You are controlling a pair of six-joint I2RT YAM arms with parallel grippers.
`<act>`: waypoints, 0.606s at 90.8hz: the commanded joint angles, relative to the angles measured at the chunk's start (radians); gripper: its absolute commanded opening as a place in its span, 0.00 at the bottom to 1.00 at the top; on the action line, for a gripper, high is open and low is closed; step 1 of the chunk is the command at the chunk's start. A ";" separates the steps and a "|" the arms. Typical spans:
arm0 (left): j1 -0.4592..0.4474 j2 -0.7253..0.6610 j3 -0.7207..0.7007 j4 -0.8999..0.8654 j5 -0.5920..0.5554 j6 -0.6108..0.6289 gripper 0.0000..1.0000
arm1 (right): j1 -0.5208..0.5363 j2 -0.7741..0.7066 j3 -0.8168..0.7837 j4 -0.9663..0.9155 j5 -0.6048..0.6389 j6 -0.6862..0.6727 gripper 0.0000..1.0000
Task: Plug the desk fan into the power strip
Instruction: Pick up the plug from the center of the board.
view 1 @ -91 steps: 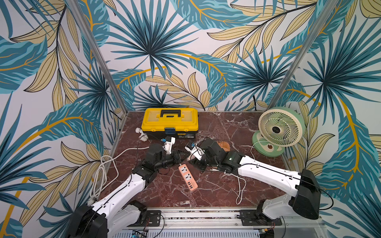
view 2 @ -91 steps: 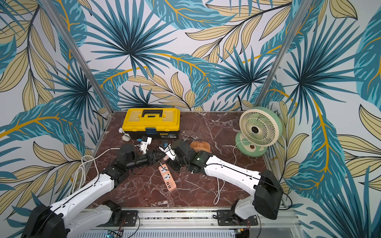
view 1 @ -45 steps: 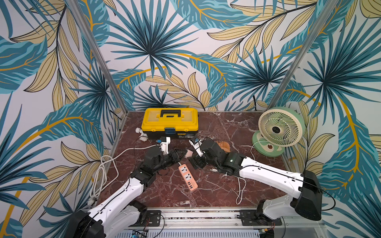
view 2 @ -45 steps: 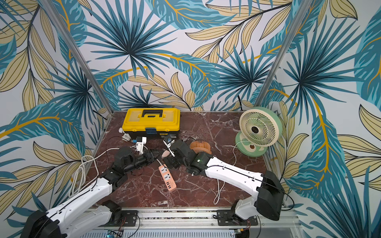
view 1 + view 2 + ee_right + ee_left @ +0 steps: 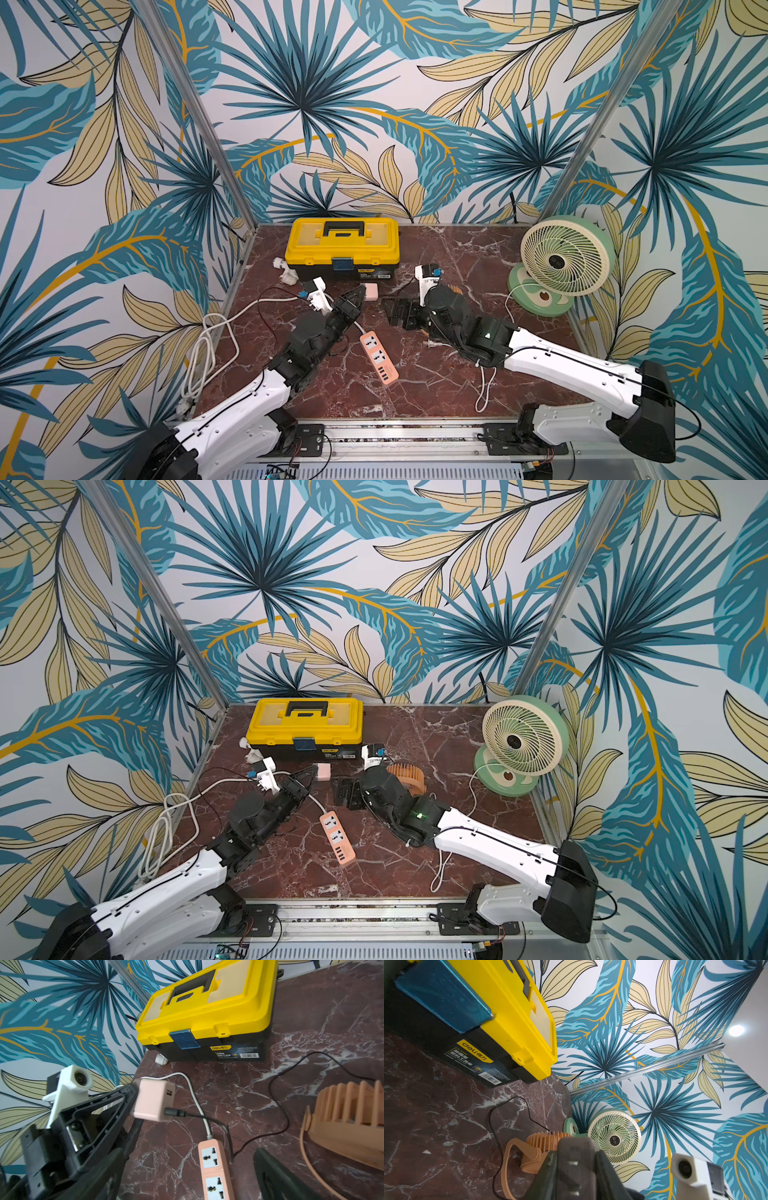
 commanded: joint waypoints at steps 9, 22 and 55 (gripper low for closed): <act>-0.074 0.082 -0.013 0.234 -0.141 -0.033 0.00 | 0.006 -0.043 -0.094 0.252 -0.078 0.127 0.99; -0.110 0.126 -0.022 0.310 -0.161 -0.045 0.00 | -0.030 -0.008 -0.151 0.429 -0.202 0.198 0.92; -0.169 0.130 -0.027 0.348 -0.209 -0.039 0.00 | -0.085 0.041 -0.208 0.714 -0.239 0.345 0.74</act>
